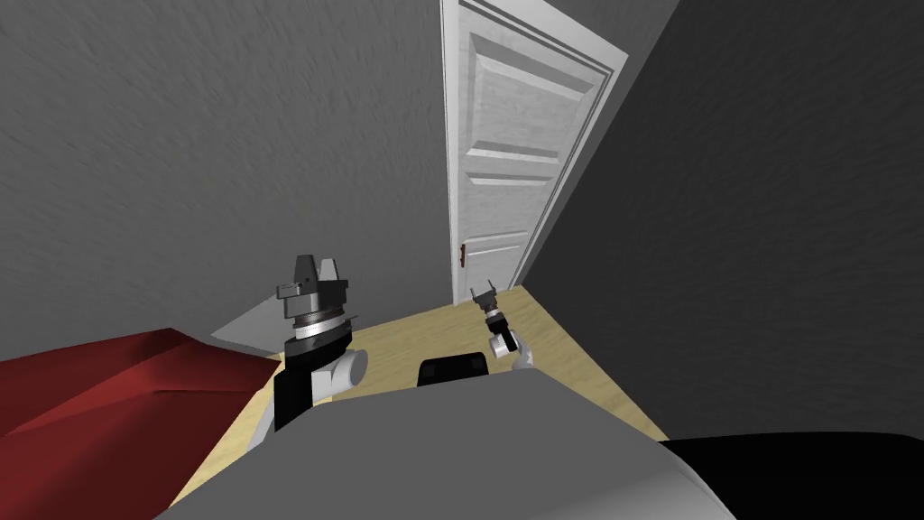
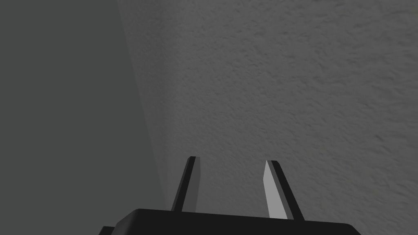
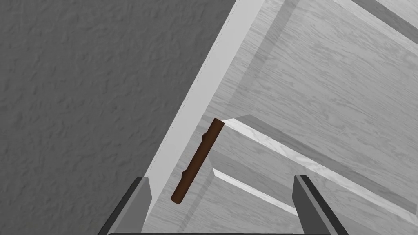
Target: Pull the door open
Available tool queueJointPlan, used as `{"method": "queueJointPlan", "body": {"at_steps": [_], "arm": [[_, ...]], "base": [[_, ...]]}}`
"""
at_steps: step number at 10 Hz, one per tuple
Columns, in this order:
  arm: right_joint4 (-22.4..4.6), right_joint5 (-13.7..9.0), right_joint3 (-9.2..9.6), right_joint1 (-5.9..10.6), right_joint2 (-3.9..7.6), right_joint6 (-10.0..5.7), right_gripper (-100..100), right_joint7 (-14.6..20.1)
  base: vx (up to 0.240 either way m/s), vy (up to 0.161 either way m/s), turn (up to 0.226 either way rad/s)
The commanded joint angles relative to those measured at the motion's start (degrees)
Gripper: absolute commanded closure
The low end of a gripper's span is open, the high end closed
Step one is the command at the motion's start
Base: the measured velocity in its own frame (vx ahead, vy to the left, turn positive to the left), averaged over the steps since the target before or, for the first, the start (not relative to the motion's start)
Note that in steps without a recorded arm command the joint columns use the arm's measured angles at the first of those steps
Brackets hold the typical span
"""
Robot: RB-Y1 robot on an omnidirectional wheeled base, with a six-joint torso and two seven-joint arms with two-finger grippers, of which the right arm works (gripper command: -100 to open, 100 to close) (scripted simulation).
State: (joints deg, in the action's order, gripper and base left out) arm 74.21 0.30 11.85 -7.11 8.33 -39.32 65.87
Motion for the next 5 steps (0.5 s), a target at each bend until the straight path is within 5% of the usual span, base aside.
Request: {"method": "queueJointPlan", "body": {"at_steps": [1, 5], "arm": [[-2.2, 0.0, 0.4, 0.89, 0.24, -0.6, -100, 2.5], [-7.4, 0.1, 1.34, 2.99, 0.86, -1.91, -100, 8.3]], "base": [[0.102, 0.034, -0.056], [0.092, 0.021, -0.056]]}}
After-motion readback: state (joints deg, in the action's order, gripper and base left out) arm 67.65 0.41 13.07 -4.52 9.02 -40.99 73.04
